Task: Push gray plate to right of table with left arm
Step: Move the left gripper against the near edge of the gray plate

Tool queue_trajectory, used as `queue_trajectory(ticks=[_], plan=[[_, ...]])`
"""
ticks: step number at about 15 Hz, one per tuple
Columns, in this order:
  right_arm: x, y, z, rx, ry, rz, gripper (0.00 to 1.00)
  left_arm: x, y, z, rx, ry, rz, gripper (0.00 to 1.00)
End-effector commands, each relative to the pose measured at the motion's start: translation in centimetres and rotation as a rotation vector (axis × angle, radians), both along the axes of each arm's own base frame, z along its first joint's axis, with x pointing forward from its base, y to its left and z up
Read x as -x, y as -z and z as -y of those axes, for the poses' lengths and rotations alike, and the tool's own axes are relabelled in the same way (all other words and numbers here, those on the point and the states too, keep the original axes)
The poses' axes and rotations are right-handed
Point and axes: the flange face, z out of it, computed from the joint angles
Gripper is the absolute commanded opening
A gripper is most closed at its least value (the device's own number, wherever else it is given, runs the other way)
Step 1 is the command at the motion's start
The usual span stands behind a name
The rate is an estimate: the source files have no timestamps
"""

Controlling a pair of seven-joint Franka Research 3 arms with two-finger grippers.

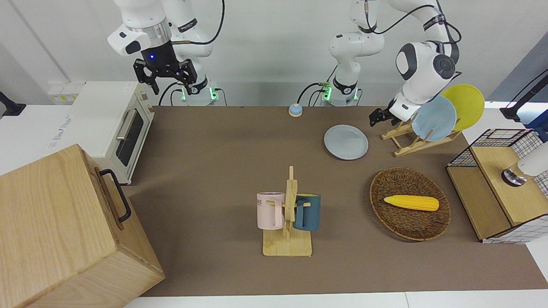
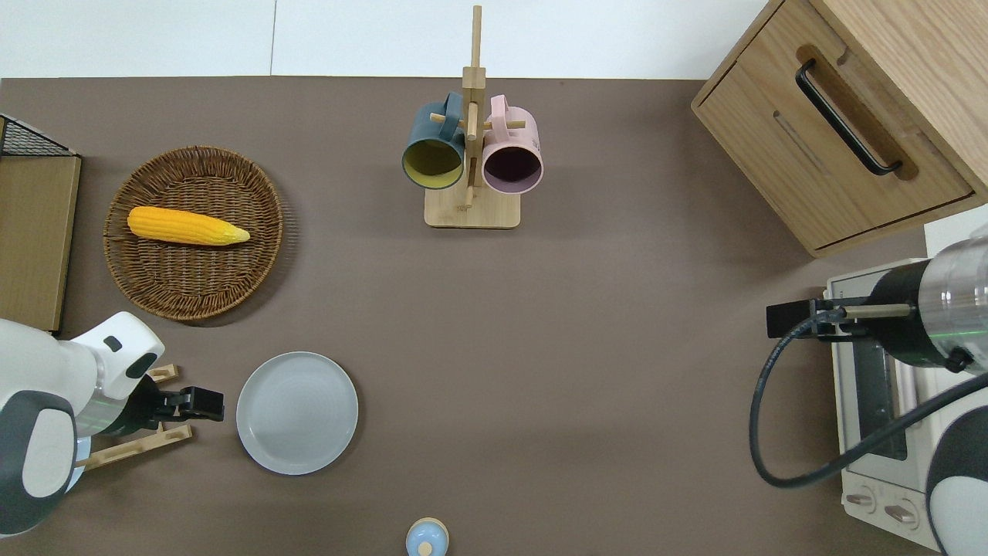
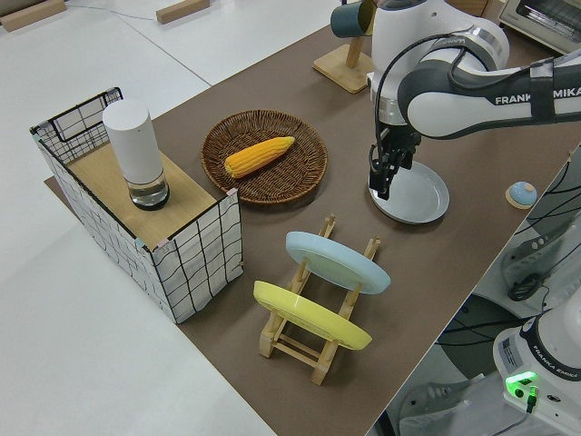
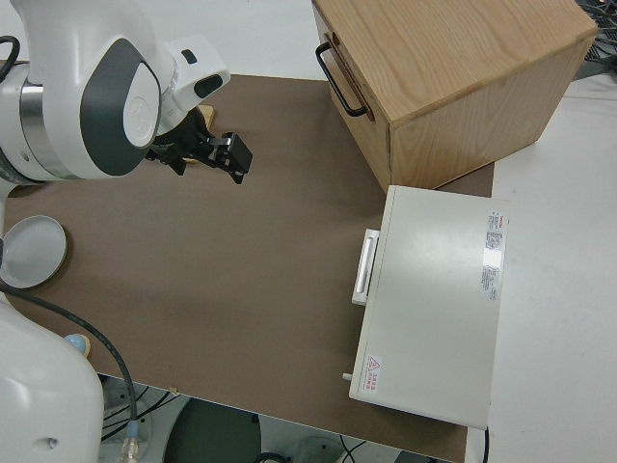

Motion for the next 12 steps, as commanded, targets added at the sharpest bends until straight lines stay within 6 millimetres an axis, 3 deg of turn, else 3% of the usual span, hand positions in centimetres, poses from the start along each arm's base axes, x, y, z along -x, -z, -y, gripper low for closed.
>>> queue_trajectory(ticks=[1, 4, 6, 8, 9, 11, 12], plan=[[0.8, 0.0, 0.0, -0.009, 0.02, -0.003, 0.996, 3.1, 3.3, 0.0, 0.049, -0.042, 0.021, 0.98], [0.8, 0.0, 0.0, -0.009, 0.022, -0.003, 0.996, 5.5, 7.9, 0.1, 0.072, -0.059, 0.033, 0.97], [0.8, 0.0, 0.0, -0.009, 0.02, -0.003, 0.996, 5.6, 8.1, 0.1, 0.078, -0.055, 0.032, 0.94], [0.8, 0.0, 0.0, -0.009, 0.02, -0.003, 0.996, 5.5, 8.0, 0.1, 0.08, -0.047, 0.036, 0.69], [0.8, 0.0, 0.0, -0.009, 0.02, -0.003, 0.996, 5.6, 8.1, 0.1, 0.08, -0.048, 0.036, 0.62], [0.8, 0.0, 0.0, -0.009, 0.02, -0.003, 0.996, 5.4, 8.2, 0.2, 0.08, -0.047, 0.041, 0.51], [0.8, 0.0, 0.0, -0.009, 0.02, -0.003, 0.996, 5.4, 8.3, 0.3, 0.079, -0.047, 0.04, 0.51]])
